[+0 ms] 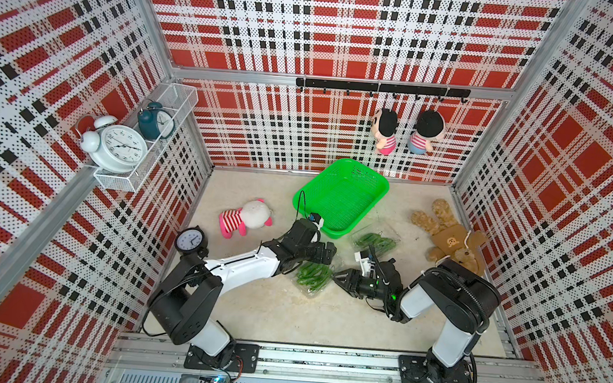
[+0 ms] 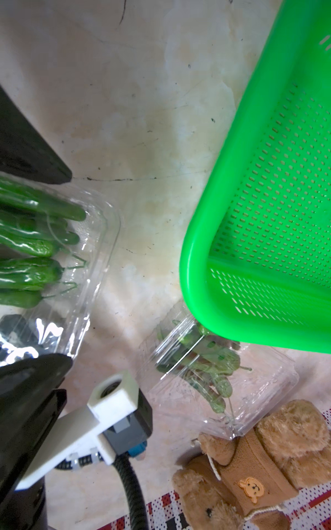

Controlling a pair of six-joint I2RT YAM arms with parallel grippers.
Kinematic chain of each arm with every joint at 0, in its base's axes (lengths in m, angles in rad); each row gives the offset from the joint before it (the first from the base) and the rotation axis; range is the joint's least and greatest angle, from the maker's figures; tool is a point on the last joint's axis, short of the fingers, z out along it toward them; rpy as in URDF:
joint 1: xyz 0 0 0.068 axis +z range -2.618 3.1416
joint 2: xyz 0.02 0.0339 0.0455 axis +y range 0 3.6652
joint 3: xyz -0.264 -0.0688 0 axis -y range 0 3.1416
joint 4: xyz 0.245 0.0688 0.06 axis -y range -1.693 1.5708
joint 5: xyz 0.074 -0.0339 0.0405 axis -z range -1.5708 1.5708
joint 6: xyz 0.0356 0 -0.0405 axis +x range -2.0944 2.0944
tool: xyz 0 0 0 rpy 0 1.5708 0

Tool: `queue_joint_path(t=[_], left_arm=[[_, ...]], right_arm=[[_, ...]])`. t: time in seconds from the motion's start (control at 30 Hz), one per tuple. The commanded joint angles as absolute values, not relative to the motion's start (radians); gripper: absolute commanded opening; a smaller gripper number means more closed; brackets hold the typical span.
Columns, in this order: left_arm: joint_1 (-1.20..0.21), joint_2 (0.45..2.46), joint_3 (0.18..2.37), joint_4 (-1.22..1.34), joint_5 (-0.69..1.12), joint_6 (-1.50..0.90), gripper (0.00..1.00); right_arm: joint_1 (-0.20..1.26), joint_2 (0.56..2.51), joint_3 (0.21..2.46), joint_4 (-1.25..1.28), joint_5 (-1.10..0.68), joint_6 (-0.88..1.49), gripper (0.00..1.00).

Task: Take small green peppers out of containers
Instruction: Open the packing box at the center of the board.

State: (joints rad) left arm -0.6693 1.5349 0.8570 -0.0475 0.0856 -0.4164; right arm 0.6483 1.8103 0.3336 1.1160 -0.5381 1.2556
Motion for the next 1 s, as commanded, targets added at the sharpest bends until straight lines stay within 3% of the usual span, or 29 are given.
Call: queue_joint_path(t=[0.0,0.27,0.57,0.97], left_arm=[[-0.678,1.544,0.845,-0.017,0.121,-0.423,0.94],[-0.678,1.544,0.84,-0.012,0.126,-0.425,0.94],[-0.683,1.546,0.84,-0.011,0.064,-0.423,0.98],[-0.724,1.467,0.914,-0.144,-0.321,-0.373,0.98]], right_arm=[[0.633,1.847,0.335,1.218,-0.525,1.318,0.45],[0.629,1.764,0.35,1.005,-0.471,1.244,0.4],[0.629,1.679,0.432,0.728,-0.451,1.176,0.23],[0.629,1.653,0.489,0.555,-0.464,1.136,0.1]])
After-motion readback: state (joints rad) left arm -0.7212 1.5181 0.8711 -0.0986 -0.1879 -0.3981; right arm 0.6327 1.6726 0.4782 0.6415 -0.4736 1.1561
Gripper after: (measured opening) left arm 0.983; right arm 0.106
